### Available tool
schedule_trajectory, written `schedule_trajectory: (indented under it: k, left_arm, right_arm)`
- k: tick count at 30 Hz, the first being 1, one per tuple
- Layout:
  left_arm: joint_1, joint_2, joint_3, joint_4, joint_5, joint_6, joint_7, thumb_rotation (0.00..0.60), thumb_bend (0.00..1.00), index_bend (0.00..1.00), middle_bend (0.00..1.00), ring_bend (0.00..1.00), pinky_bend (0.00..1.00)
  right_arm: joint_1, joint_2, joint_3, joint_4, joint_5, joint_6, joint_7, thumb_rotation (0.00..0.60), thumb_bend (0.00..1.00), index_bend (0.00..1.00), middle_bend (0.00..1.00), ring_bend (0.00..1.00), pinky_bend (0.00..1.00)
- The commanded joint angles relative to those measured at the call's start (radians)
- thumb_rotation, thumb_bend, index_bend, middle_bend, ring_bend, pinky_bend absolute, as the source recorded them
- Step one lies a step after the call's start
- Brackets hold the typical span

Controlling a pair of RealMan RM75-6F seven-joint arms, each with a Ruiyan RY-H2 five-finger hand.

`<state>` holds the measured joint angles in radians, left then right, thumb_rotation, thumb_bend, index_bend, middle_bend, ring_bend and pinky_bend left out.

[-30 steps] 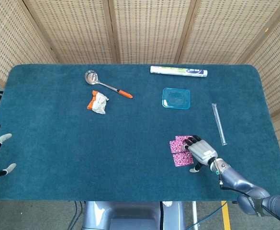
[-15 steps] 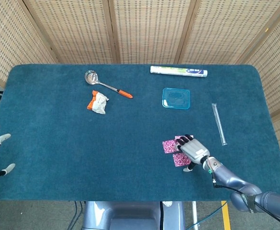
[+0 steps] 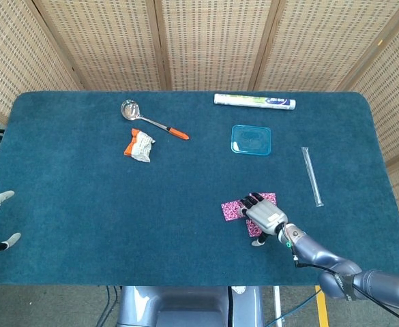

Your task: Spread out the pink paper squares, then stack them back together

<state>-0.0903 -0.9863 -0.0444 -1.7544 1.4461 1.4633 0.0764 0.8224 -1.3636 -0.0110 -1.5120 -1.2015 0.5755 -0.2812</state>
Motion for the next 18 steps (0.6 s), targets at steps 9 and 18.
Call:
schedule_trajectory:
  k: [9,18]
  left_arm:
    - [0.008,-0.001,0.001,0.015,0.001,0.007,-0.022,0.600,0.13,0.20,0.00,0.00,0.00]
    - [0.014,-0.003,0.003,0.029,0.003,0.012,-0.043,0.600,0.13,0.20,0.00,0.00,0.00]
  right_arm:
    - [0.040,-0.018,0.007,-0.030,0.038,0.003,-0.052,0.455,0.00,0.22,0.10,0.00,0.00]
    - [0.067,0.014,0.023,-0.084,0.071,0.029,-0.081,0.456,0.00,0.22,0.10,0.00,0.00]
